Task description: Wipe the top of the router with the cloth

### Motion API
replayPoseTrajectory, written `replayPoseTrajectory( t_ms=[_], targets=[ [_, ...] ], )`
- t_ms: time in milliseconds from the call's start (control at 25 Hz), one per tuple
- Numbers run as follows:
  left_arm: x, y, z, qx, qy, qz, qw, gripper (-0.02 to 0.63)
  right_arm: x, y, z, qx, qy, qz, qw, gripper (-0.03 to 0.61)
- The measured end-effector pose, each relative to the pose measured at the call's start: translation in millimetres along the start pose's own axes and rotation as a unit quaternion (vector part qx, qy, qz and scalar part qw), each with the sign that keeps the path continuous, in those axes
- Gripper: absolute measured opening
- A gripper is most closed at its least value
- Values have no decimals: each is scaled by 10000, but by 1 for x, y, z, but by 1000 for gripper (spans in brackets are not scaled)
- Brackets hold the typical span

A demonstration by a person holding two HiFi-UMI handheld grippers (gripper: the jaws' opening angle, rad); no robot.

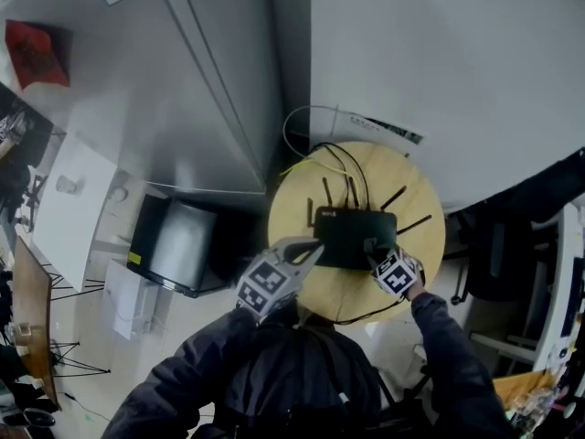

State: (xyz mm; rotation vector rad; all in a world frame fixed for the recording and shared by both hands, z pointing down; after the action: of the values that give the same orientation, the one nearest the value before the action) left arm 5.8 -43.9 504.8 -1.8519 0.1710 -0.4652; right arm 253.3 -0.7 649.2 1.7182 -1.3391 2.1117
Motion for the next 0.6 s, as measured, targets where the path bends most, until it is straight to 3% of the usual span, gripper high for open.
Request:
replayPoseTrajectory(
  t_ms=[240,480,600],
  targets=[
    [3,-2,10,10,-142,-31,9999,-8,-13,-18,-35,213,241,147,9994,71],
    [-3,-5,11,9,-74,-47,10000,-8,-14,-18,-28,229,477,78,9986,71],
    [-10,-6,9,-16,11,-35,10000,-8,-15,-14,-7,544,139,257,9981,71]
  ],
)
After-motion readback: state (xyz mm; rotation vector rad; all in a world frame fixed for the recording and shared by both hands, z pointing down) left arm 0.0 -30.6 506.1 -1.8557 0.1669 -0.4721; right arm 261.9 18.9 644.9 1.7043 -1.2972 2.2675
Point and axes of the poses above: the fingertips, and each gripper's own axes: x forward along the fingers, z to its right, y out of its top, the point moved 9 cm from there along -x, backward along the fingers, and after that the axes turned 11 degrees about z, right-handed, at the moved point
